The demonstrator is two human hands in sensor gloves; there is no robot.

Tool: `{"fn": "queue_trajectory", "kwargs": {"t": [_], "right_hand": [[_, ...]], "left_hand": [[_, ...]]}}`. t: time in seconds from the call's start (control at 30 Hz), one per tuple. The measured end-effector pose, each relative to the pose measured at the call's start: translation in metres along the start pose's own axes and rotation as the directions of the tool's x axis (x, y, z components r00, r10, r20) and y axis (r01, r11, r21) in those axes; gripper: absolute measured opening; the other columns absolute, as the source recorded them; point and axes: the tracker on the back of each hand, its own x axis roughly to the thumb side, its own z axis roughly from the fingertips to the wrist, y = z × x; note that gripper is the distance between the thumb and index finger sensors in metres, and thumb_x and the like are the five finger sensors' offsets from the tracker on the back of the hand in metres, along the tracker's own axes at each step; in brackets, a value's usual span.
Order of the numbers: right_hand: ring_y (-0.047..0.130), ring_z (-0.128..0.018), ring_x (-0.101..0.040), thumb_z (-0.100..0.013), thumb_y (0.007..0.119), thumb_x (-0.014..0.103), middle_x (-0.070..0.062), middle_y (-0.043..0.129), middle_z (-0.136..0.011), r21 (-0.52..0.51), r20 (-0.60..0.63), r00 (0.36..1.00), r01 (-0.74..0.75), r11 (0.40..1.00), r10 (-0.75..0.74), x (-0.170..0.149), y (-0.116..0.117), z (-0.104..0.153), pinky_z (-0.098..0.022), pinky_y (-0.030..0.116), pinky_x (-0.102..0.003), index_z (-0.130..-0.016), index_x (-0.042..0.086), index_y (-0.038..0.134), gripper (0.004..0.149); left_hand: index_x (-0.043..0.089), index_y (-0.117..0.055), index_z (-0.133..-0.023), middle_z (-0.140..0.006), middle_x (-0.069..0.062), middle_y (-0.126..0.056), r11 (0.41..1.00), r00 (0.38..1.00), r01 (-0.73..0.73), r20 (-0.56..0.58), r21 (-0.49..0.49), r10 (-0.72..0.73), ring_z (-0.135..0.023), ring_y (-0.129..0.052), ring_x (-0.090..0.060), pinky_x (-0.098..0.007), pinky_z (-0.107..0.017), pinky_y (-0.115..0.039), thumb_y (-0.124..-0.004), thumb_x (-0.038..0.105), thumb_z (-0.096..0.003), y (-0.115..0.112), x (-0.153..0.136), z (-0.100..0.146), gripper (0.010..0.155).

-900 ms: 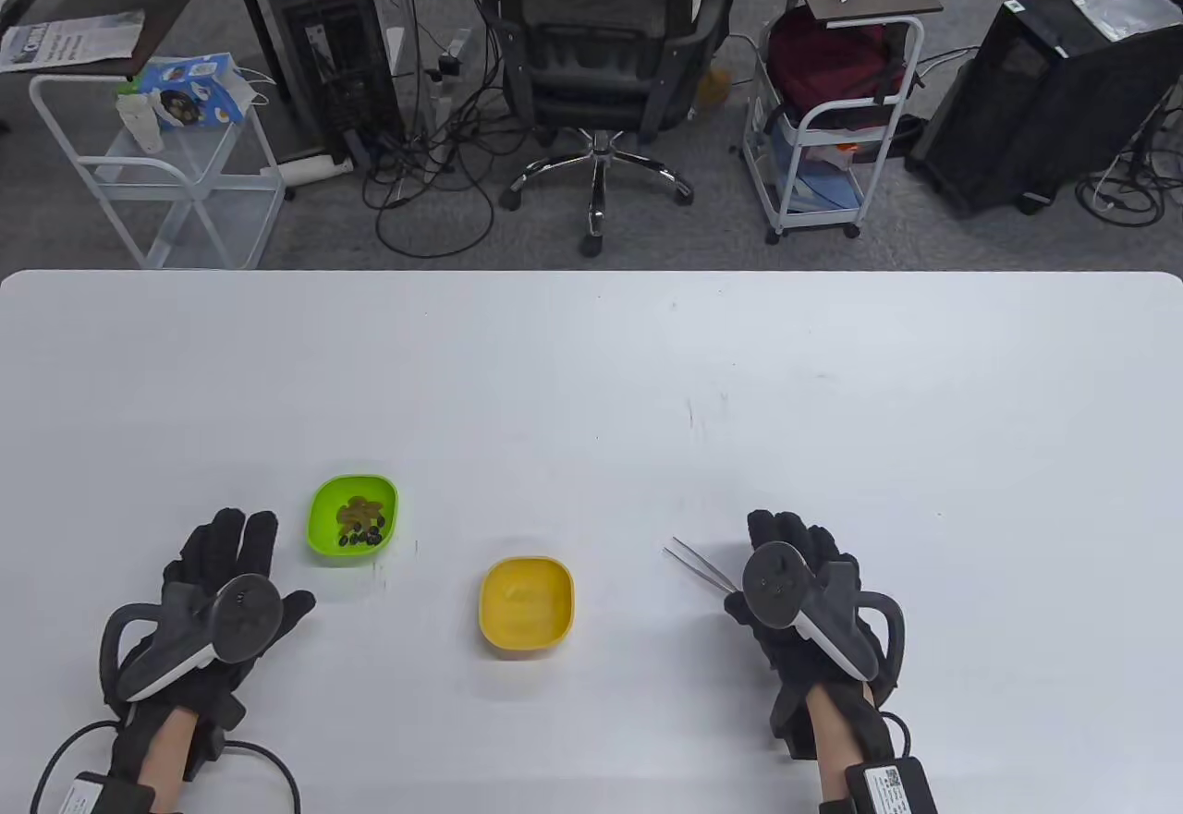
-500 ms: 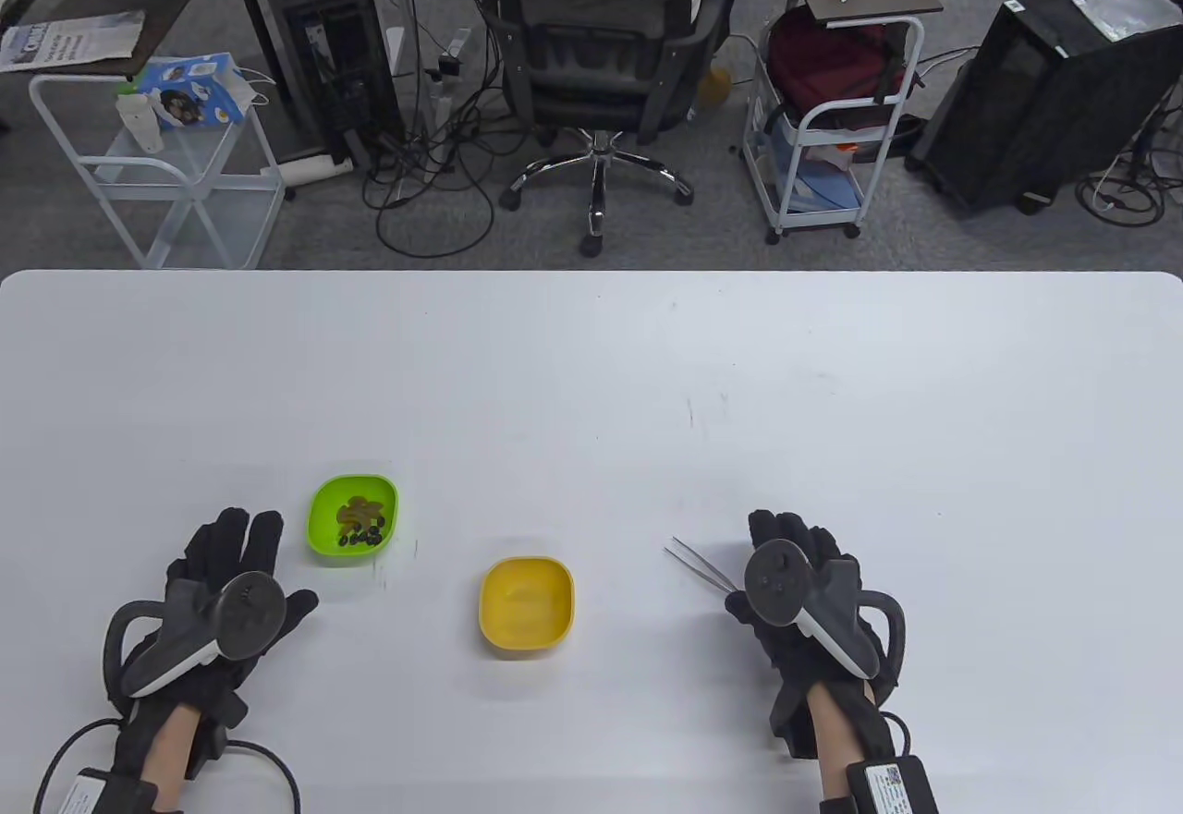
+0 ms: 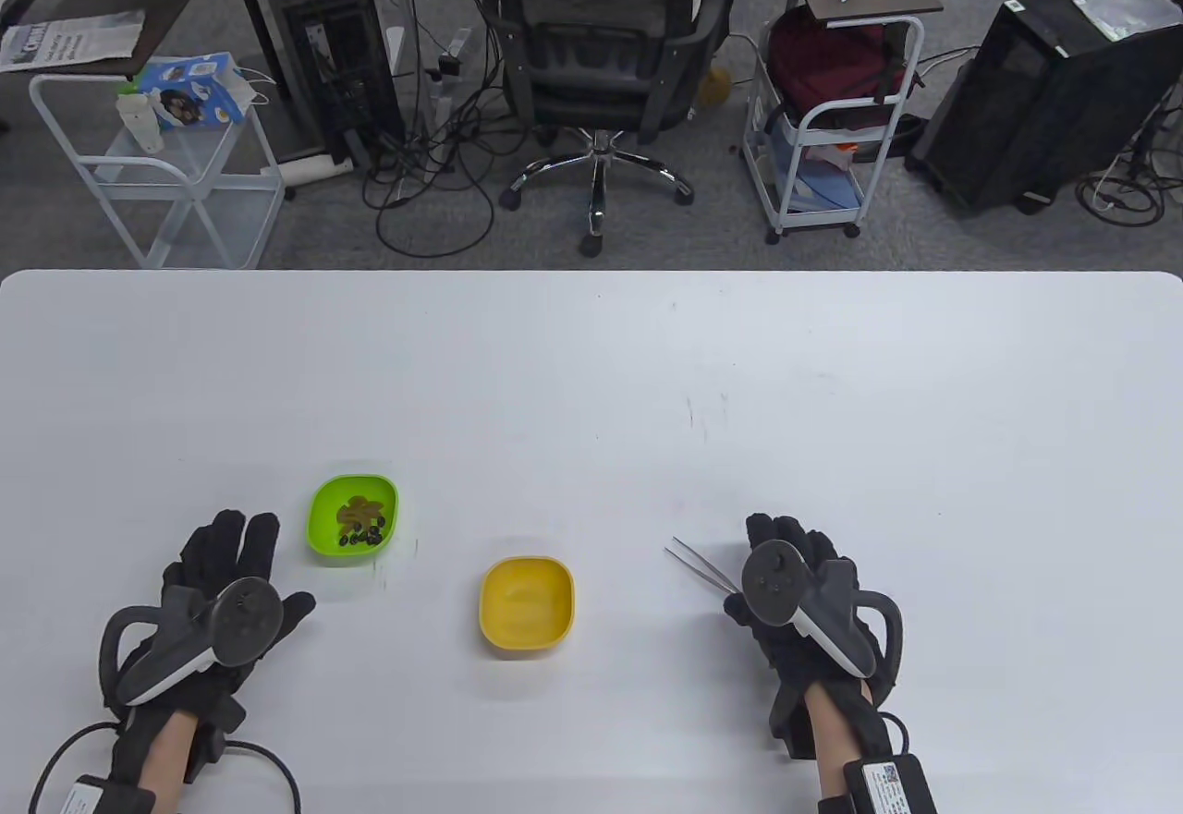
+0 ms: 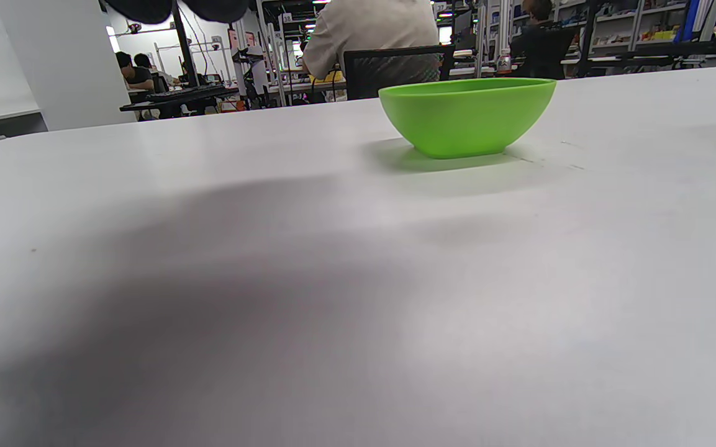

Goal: Pick coffee beans with tweezers into small dish

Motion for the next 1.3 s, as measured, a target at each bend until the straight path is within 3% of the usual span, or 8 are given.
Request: {"fn": "queue_trajectory", "kwargs": {"t": [0.3,0.57,1.03,1.3], "right_hand": [[0.05,-0.108,-0.053,-0.043,0.071,0.047,-0.011,0.041,-0.122,0.051,-0.003,0.997,-0.072,0.996,0.073,0.01,0.003,-0.008,-0.078,0.046,-0.067,-0.111,0.023,0.031,0.083],[0.054,-0.107,-0.053,-0.042,0.071,0.046,-0.009,0.05,-0.12,0.106,-0.004,0.974,-0.223,0.969,0.225,0.037,0.004,-0.024,-0.078,0.046,-0.067,-0.11,0.024,0.036,0.08],[0.075,-0.097,-0.04,-0.041,0.073,0.044,-0.008,0.07,-0.109,0.181,-0.04,0.918,-0.382,0.906,0.395,0.061,0.024,-0.047,-0.076,0.056,-0.062,-0.105,0.024,0.054,0.069],[0.084,-0.084,-0.032,-0.041,0.073,0.043,-0.004,0.074,-0.099,0.169,-0.055,0.897,-0.424,0.89,0.438,0.063,0.031,-0.051,-0.075,0.06,-0.06,-0.099,0.025,0.059,0.062]], "left_hand": [[0.003,-0.02,-0.122,-0.125,-0.039,-0.027,1.0,1.0,-0.007,-0.005,0.005,0.007,-0.112,-0.046,-0.064,-0.074,-0.075,-0.052,-0.049,0.058,-0.0547,0.002,-0.002,0.0,0.092],[0.003,-0.021,-0.122,-0.126,-0.038,-0.027,1.0,1.0,-0.008,-0.008,0.004,0.008,-0.112,-0.046,-0.064,-0.074,-0.075,-0.052,-0.049,0.058,-0.0547,0.002,-0.002,-0.001,0.092],[0.004,-0.022,-0.122,-0.126,-0.038,-0.026,1.0,1.0,-0.01,-0.008,0.001,0.01,-0.112,-0.046,-0.064,-0.073,-0.076,-0.052,-0.049,0.058,-0.0547,0.003,-0.002,-0.002,0.091],[0.004,-0.023,-0.122,-0.126,-0.039,-0.026,1.0,1.0,-0.013,-0.007,0.002,0.013,-0.112,-0.047,-0.064,-0.073,-0.076,-0.052,-0.049,0.058,-0.0547,0.003,-0.002,-0.003,0.09]]}}
